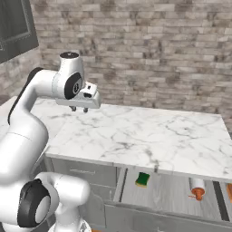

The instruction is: Restock the sink supplies by placing the sponge and soap dispenser on the counter and next to the sink. Make sure the soap dispenser is upright.

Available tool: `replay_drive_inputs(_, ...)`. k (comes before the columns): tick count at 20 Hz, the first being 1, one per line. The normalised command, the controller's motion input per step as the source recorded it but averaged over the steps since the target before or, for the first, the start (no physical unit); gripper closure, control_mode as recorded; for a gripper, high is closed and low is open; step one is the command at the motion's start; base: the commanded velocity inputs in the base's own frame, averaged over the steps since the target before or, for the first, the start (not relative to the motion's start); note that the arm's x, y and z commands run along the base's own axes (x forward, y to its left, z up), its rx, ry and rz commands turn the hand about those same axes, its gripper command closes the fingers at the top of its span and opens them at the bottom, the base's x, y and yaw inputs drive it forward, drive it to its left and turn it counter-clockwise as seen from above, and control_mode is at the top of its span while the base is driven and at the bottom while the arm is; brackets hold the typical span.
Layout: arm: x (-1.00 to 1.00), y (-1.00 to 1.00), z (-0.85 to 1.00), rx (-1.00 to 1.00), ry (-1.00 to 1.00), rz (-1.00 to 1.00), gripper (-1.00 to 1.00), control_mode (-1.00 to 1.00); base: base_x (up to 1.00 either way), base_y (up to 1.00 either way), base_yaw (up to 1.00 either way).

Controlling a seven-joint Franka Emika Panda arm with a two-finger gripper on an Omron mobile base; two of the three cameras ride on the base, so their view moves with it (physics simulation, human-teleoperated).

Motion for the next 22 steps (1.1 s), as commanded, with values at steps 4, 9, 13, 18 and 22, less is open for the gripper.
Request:
replay_drive_inputs(4,0.0,0.0,0.0,0.0,0.0,0.0,-1.0,1.0,-0.01,0.0,0.0)
replay_drive_inputs(9,0.0,0.0,0.0,0.0,0.0,0.0,-1.0,1.0,-0.77,-0.4,-0.02)
replay_drive_inputs(13,0.0,0.0,0.0,0.0,0.0,0.0,-1.0,1.0,-0.91,-1.0,0.0)
replay_drive_inputs(18,0.0,0.0,0.0,0.0,0.0,0.0,-1.0,1.0,-0.1,-1.0,0.0)
replay_drive_inputs(22,0.0,0.0,0.0,0.0,0.0,0.0,-1.0,1.0,0.0,-0.86,0.0)
